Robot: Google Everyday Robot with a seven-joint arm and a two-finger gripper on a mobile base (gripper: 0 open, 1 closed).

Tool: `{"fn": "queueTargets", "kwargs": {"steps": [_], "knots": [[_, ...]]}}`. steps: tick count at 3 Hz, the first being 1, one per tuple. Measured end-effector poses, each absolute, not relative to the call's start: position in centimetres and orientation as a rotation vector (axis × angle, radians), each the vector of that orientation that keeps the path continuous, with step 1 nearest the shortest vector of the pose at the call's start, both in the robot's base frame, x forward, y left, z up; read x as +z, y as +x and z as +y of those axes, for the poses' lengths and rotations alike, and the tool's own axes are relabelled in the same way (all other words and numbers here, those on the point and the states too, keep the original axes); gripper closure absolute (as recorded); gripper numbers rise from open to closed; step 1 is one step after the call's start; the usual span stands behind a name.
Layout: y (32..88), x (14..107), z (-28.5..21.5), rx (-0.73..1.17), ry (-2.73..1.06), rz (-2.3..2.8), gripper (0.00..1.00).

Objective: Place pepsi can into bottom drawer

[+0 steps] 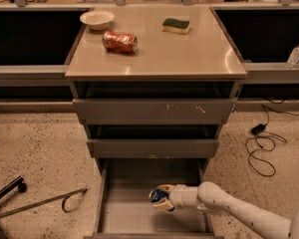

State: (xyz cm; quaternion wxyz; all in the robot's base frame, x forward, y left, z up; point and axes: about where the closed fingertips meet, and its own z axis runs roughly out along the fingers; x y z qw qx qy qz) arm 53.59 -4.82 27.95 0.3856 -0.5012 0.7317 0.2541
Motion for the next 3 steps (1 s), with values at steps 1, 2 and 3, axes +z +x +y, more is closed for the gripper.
{"fn": "queueTargets", "kwargs": {"steps": [1,2,3], "knots": [[53.6,27.9,-4.8,0.647,-1.277,1.863,1.0],[54.8,26.1,-4.1,0.561,-1.292,1.836,1.0],[56.2,21.8,-2.2,0.542,-1.34,1.81,1.0]]}}
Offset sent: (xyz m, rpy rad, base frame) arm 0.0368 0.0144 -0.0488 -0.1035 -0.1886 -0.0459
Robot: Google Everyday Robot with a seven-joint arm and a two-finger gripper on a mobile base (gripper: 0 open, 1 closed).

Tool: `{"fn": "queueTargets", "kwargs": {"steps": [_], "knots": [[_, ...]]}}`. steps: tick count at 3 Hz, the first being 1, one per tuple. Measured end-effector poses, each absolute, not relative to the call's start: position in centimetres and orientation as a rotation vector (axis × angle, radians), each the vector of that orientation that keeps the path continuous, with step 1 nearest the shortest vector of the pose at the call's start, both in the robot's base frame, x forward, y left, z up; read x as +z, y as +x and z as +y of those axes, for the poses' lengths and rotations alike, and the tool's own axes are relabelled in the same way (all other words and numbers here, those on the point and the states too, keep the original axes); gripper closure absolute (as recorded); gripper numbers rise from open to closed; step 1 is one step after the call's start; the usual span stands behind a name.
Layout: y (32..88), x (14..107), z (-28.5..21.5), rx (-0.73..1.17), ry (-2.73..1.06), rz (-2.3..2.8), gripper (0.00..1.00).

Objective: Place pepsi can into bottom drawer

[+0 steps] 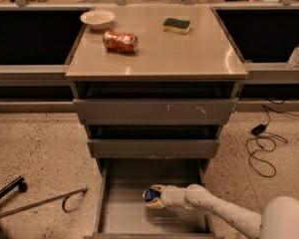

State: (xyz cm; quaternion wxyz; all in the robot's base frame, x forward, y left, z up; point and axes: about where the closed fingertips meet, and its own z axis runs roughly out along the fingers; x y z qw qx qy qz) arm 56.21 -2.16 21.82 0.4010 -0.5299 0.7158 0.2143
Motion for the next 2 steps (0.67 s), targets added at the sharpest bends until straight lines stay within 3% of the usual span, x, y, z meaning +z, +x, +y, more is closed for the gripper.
{"fn": "queueTargets", "kwargs": {"steps": [2], "knots": [[58.7,14.4,-1.7,0.637,-1.299,1.853,1.0]]}}
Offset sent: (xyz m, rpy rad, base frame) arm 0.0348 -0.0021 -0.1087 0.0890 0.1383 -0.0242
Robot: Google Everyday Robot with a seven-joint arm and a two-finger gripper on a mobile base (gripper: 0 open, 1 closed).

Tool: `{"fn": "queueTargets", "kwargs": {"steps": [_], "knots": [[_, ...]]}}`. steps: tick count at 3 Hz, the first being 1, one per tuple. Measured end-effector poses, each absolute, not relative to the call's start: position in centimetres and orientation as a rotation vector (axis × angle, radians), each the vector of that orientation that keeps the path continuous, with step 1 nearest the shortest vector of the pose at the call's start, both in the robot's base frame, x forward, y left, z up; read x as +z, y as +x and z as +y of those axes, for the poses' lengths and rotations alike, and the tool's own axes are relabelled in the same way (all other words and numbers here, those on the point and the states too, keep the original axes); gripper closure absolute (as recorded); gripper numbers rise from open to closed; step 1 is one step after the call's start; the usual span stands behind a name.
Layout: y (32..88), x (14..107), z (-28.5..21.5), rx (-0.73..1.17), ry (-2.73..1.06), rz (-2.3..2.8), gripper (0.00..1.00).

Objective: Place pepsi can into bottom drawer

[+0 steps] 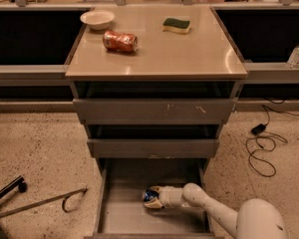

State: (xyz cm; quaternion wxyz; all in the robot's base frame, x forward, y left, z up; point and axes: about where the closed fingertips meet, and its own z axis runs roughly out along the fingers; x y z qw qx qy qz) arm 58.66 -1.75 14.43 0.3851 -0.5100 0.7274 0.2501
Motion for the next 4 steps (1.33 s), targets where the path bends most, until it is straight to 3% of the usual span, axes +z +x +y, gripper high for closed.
{"fn": "queueTargets", "kwargs": {"steps": [1,4], "knots": [[59.27,14.43,-2.28,0.624,-1.292,1.856,0.81],[59.25,14.42,-2.25,0.624,-1.293,1.856,0.11]]}}
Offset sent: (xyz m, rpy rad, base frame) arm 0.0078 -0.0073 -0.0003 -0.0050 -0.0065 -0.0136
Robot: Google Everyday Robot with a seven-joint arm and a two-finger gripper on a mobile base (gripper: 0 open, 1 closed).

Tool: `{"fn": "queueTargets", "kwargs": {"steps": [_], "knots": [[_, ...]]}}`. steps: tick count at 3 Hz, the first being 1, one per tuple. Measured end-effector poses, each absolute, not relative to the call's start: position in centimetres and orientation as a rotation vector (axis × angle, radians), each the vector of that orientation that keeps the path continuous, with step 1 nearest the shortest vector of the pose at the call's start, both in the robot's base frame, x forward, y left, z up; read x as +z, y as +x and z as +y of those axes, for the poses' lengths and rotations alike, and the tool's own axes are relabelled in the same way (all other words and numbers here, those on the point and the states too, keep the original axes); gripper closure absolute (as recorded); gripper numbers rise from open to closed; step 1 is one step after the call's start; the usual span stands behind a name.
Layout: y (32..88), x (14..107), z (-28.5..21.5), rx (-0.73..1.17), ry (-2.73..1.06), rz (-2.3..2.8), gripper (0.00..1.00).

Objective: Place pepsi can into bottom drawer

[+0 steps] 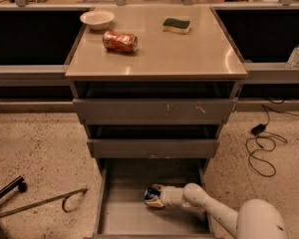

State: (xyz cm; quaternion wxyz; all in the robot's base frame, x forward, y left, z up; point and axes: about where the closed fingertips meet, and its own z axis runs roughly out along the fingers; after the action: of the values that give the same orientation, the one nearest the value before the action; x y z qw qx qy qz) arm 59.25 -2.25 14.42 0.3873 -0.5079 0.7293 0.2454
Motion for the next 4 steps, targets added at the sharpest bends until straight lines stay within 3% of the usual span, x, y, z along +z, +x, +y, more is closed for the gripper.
{"fn": "queueTargets", "kwargs": {"steps": [1,4], "knots": [[59.2,14.4,-2.2,0.625,-1.293,1.856,0.0],[59.3,16.8,-3.9,0.535,-1.287,1.861,0.0]]}}
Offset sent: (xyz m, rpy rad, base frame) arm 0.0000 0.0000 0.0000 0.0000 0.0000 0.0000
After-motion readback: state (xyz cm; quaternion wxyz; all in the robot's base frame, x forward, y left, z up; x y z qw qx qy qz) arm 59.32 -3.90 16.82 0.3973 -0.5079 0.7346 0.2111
